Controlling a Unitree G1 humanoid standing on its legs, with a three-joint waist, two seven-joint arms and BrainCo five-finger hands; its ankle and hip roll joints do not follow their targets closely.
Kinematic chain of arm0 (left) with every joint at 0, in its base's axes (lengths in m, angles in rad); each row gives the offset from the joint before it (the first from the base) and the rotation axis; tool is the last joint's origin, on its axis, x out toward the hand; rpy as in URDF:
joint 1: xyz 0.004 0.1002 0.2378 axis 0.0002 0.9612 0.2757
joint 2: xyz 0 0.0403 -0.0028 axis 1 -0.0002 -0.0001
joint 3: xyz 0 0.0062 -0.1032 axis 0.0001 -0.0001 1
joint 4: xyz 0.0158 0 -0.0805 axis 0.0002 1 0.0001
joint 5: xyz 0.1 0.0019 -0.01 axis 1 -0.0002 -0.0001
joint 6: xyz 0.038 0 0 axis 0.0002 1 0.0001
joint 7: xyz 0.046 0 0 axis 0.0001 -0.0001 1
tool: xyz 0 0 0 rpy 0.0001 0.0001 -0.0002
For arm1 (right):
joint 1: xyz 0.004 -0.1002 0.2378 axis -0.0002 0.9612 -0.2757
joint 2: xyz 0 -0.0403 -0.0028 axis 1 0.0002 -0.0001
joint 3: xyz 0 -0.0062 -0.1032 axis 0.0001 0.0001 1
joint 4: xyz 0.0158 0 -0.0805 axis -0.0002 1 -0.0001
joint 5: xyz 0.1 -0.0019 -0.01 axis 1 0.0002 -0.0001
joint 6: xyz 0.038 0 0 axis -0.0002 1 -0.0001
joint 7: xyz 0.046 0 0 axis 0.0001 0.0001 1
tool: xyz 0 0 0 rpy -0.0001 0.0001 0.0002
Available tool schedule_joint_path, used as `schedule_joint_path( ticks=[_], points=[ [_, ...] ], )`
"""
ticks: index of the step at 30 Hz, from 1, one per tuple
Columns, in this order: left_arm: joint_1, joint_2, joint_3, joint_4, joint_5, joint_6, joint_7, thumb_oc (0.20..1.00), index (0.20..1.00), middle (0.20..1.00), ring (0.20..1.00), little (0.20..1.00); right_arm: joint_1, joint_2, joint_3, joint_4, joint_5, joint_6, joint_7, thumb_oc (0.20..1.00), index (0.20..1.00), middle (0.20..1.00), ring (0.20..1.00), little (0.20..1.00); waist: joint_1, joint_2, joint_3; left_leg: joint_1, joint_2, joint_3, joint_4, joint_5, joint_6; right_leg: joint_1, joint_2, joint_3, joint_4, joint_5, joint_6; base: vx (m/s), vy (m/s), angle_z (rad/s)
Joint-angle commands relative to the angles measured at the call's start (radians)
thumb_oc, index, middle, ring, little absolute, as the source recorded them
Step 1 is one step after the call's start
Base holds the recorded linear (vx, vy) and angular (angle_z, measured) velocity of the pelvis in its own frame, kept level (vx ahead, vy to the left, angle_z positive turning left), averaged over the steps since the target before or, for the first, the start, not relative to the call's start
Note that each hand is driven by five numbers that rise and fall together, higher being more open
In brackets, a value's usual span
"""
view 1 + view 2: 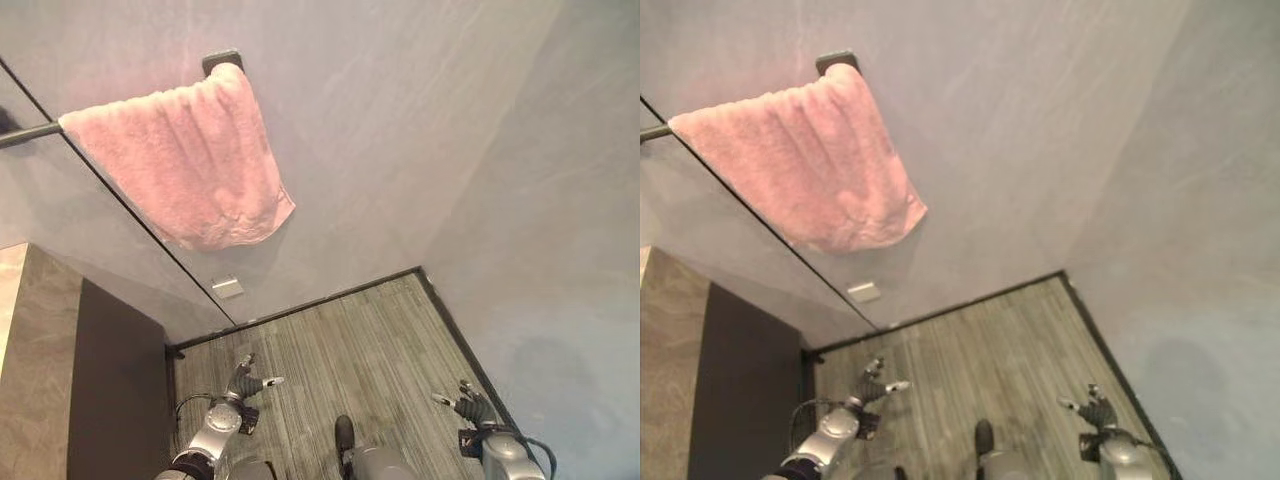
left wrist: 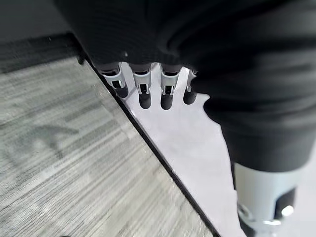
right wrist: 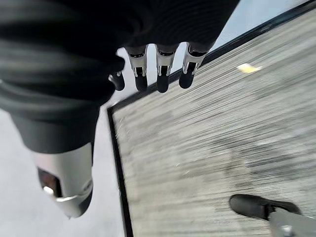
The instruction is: Put brush and paste in cup on sink, flatten towel.
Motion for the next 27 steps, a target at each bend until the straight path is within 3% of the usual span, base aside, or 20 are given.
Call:
schedule_joint_path(
  ticks=[1, 4, 8, 9, 10, 12, 13, 15, 18, 19, 20, 23, 24, 26, 27],
  points=[
    [-0.008, 0.045, 0.004, -0.029, -0.004, -0.027, 0.022, 1.0, 1.0, 1.0, 1.0, 1.0, 0.034, -0.033, 0.004, -0.035, -0.004, -0.024, -0.006, 1.0, 1.0, 1.0, 1.0, 1.0, 0.011, 0.017, -0.002, 0.038, -0.009, -0.033, -0.234, 0.082, 0.048, -0.01, -0.048, 0.097, 0.107, -0.093, 0.109, 0.23, 0.051, 0.29],
    [0.008, 0.045, 0.007, -0.034, -0.016, -0.029, 0.033, 1.0, 1.0, 1.0, 1.0, 1.0, 0.013, -0.017, 0.018, -0.004, -0.025, -0.023, -0.028, 1.0, 1.0, 1.0, 1.0, 1.0, 0.029, 0.043, -0.01, -0.003, 0.04, -0.064, -0.387, 0.194, 0.012, 0.042, -0.056, 0.101, 0.11, -0.133, 0.127, 0.4, 0.153, -0.2],
    [0.008, 0.045, 0.007, -0.034, -0.016, -0.029, 0.033, 1.0, 1.0, 1.0, 1.0, 1.0, 0.013, -0.017, 0.019, -0.005, -0.025, -0.023, -0.028, 1.0, 1.0, 1.0, 1.0, 1.0, 0.029, 0.042, -0.009, -0.001, 0.039, -0.063, -0.388, 0.194, 0.012, 0.043, -0.057, 0.101, 0.111, -0.134, 0.127, 0.2, 0.16, -0.28],
    [0.029, 0.069, -0.009, -0.068, 0.028, -0.034, 0.02, 1.0, 1.0, 1.0, 1.0, 1.0, 0.003, -0.008, 0.015, -0.006, -0.026, -0.014, -0.014, 1.0, 1.0, 1.0, 1.0, 1.0, 0.05, 0.051, -0.02, -0.003, -0.016, -0.073, -0.263, 0.116, 0.042, 0.119, -0.128, 0.132, 0.152, -0.162, 0.164, 0.56, 0.516, -0.34],
    [0.029, 0.069, -0.009, -0.068, 0.028, -0.034, 0.02, 1.0, 1.0, 1.0, 1.0, 1.0, 0.003, -0.008, 0.015, -0.006, -0.026, -0.014, -0.014, 1.0, 1.0, 1.0, 1.0, 1.0, 0.051, 0.052, -0.022, -0.006, -0.014, -0.073, -0.263, 0.117, 0.042, 0.117, -0.126, 0.133, 0.151, -0.16, 0.164, 0.73, 0.732, -0.28],
    [0.041, 0.098, -0.001, -0.11, 0.015, -0.035, 0.014, 1.0, 1.0, 1.0, 1.0, 1.0, 0.008, 0.015, -0.018, 0.0, 0.015, -0.014, -0.012, 1.0, 1.0, 1.0, 1.0, 1.0, 0.058, 0.04, -0.033, 0.009, -0.06, -0.04, -0.216, 0.05, 0.079, 0.098, -0.18, 0.156, 0.207, -0.11, 0.194, 0.24, 0.34, -0.29],
    [0.04, 0.098, -0.001, -0.11, 0.015, -0.034, 0.014, 1.0, 1.0, 1.0, 1.0, 1.0, 0.007, 0.015, -0.018, 0.0, 0.015, -0.014, -0.012, 1.0, 1.0, 1.0, 1.0, 1.0, 0.059, 0.042, -0.035, 0.006, -0.058, -0.039, -0.217, 0.052, 0.079, 0.094, -0.178, 0.158, 0.206, -0.108, 0.194, 0.15, 0.257, -0.34],
    [0.039, 0.116, -0.004, -0.139, 0.02, -0.036, 0.011, 1.0, 1.0, 1.0, 1.0, 1.0, -0.004, 0.027, -0.016, -0.001, 0.017, -0.014, -0.009, 1.0, 1.0, 1.0, 1.0, 1.0, 0.064, 0.041, -0.04, 0.027, -0.1, -0.032, -0.234, 0.026, 0.111, 0.05, -0.21, 0.177, 0.27, -0.009, 0.202, 0.18, 0.33, -0.17],
    [0.046, 0.129, -0.003, -0.166, 0.026, -0.037, 0.009, 1.0, 1.0, 1.0, 1.0, 1.0, -0.009, 0.032, -0.01, -0.023, 0.015, -0.014, -0.008, 1.0, 1.0, 1.0, 1.0, 1.0, 0.071, 0.038, -0.036, 0.039, -0.121, -0.023, -0.248, 0.012, 0.128, 0.024, -0.225, 0.156, 0.311, 0.042, 0.203, 0.12, 0.257, 0.05],
    [0.053, 0.137, 0.001, -0.175, 0.028, -0.037, 0.006, 1.0, 1.0, 1.0, 1.0, 1.0, -0.011, 0.032, -0.007, -0.036, 0.014, -0.015, -0.005, 1.0, 1.0, 1.0, 1.0, 1.0, 0.074, 0.038, -0.036, 0.047, -0.127, -0.016, -0.257, 0.006, 0.135, 0.01, -0.222, 0.141, 0.334, 0.045, 0.201, 0.17, 0.306, -0.07],
    [0.069, 0.146, 0.002, -0.18, 0.041, -0.038, 0.003, 1.0, 1.0, 1.0, 1.0, 1.0, -0.012, 0.029, 0.003, -0.056, 0.011, -0.023, -0.001, 1.0, 1.0, 1.0, 1.0, 1.0, 0.07, 0.036, -0.029, 0.063, -0.146, -0.026, -0.271, -0.002, 0.144, -0.008, -0.167, 0.154, 0.374, 0.018, 0.197, 0.19, 0.295, -0.09],
    [0.072, 0.146, 0.001, -0.159, 0.061, -0.041, 0.0, 1.0, 1.0, 1.0, 1.0, 1.0, -0.012, 0.028, 0.008, -0.065, 0.018, -0.036, 0.004, 1.0, 1.0, 1.0, 1.0, 1.0, 0.072, 0.038, -0.032, 0.078, -0.156, -0.034, -0.292, -0.001, 0.145, -0.027, -0.104, 0.167, 0.359, -0.024, 0.191, 0.13, 0.133, 0.09],
    [0.074, 0.151, -0.008, -0.147, 0.072, -0.043, -0.015, 1.0, 1.0, 1.0, 1.0, 1.0, -0.024, 0.018, 0.022, -0.063, 0.023, -0.049, 0.007, 1.0, 1.0, 1.0, 1.0, 1.0, 0.07, 0.044, -0.025, 0.105, -0.162, -0.059, -0.323, 0.015, 0.143, -0.078, 0.007, 0.197, 0.325, -0.111, 0.159, 0.19, 0.105, 0.17],
    [0.072, 0.155, -0.009, -0.142, 0.08, -0.042, -0.019, 1.0, 1.0, 1.0, 1.0, 1.0, -0.03, 0.008, 0.024, -0.07, 0.022, -0.054, 0.003, 1.0, 1.0, 1.0, 1.0, 1.0, 0.071, 0.038, -0.019, 0.119, -0.17, -0.07, -0.334, 0.016, 0.141, -0.079, 0.025, 0.179, 0.297, -0.12, 0.149, 0.11, 0.027, 0.17],
    [0.079, 0.163, -0.007, -0.145, 0.086, -0.044, -0.025, 1.0, 1.0, 1.0, 1.0, 1.0, -0.034, 0.001, 0.024, -0.08, 0.017, -0.055, 0.0, 1.0, 1.0, 1.0, 1.0, 1.0, 0.077, 0.03, -0.017, 0.136, -0.177, -0.072, -0.342, 0.012, 0.139, -0.084, 0.027, 0.136, 0.251, -0.11, 0.142, 0.07, -0.032, 0.44]
  ],
)
